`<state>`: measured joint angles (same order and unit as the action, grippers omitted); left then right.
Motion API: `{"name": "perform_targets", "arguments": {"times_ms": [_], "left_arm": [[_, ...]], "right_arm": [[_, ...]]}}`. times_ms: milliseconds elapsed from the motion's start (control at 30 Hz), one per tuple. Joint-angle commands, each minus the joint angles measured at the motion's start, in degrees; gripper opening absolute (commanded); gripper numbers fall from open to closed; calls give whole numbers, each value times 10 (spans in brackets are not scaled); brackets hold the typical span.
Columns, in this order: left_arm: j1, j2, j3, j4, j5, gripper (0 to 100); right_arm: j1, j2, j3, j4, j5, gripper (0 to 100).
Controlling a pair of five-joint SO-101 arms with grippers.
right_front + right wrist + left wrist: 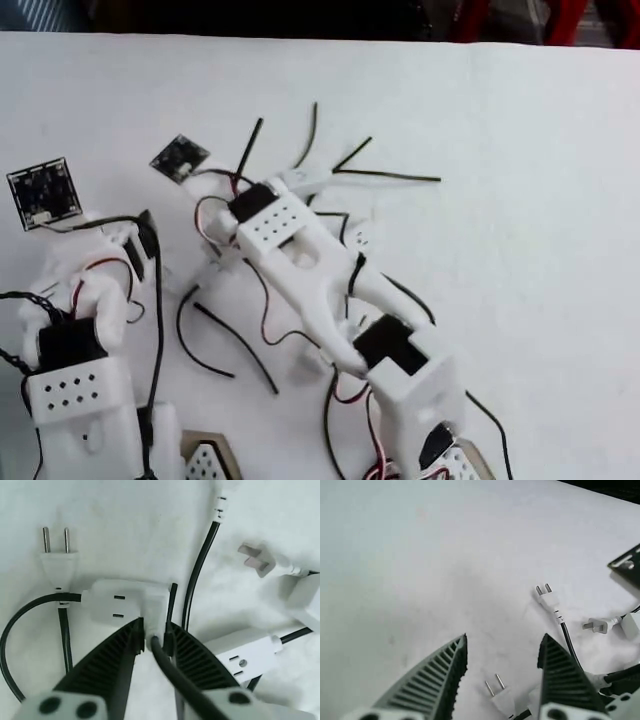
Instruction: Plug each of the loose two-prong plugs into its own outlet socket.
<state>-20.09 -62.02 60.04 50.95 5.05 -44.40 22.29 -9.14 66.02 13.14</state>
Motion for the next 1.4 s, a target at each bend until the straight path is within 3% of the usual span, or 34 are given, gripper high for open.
{"name": "perform_targets", "arguments": {"times_ms": [0,600,967,1367], "left_arm": [[-6,-15,-4,-11,6,231],[-6,-15,-4,-11,6,231],[-6,-15,-4,-11,6,231],[-6,-15,-3,-11,6,231]], "right_arm": [[6,-4,-35,27,1,17],[14,58,-37,57,-25,17],[19,54,-33,71,-165,17],[-10,115,-37,61,-168,17]]}}
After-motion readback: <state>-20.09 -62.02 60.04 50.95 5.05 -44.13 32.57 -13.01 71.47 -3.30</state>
